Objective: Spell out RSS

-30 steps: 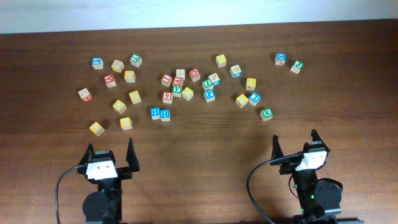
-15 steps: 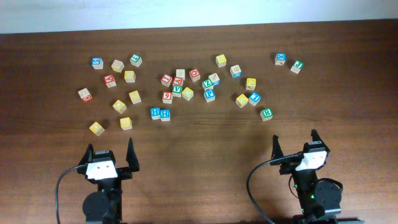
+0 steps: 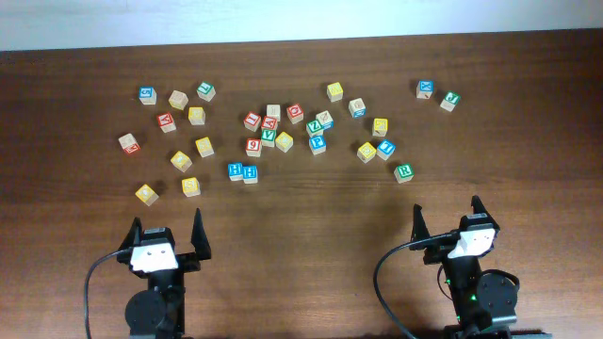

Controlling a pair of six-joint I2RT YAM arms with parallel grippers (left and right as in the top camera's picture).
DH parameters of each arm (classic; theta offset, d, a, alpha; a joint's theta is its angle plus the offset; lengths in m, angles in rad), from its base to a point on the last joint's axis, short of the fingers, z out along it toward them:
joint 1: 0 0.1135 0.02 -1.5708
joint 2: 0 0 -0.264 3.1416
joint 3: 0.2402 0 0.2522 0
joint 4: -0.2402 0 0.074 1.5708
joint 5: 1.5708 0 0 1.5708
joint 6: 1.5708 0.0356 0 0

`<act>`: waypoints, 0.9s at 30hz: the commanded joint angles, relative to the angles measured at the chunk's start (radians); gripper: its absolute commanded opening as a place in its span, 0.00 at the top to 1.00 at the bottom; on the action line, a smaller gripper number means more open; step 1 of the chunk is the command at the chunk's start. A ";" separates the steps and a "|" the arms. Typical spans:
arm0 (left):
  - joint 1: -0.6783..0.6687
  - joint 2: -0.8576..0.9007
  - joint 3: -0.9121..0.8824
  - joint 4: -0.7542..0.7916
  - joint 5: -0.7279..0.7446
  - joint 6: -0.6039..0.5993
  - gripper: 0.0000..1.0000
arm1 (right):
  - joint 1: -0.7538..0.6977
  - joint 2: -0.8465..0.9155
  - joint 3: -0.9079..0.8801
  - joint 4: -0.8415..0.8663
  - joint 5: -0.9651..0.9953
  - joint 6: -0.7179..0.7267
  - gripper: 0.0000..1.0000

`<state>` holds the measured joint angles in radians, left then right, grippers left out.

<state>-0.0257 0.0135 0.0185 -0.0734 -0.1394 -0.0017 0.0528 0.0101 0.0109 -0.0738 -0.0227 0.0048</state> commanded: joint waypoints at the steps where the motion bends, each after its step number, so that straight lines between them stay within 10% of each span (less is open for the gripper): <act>1: 0.004 -0.006 -0.010 0.005 -0.007 -0.013 0.01 | -0.008 -0.006 -0.005 -0.005 0.009 0.010 0.02; 21: 0.004 -0.006 -0.010 0.019 0.063 -0.013 0.01 | -0.008 -0.006 -0.005 -0.005 0.008 0.010 0.02; 27: 0.004 -0.004 0.031 0.433 0.389 -0.029 0.01 | -0.008 -0.006 -0.005 -0.005 0.009 0.010 0.02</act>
<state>-0.0242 0.0147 0.0113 0.3084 0.1432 -0.0063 0.0528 0.0101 0.0109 -0.0738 -0.0227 0.0048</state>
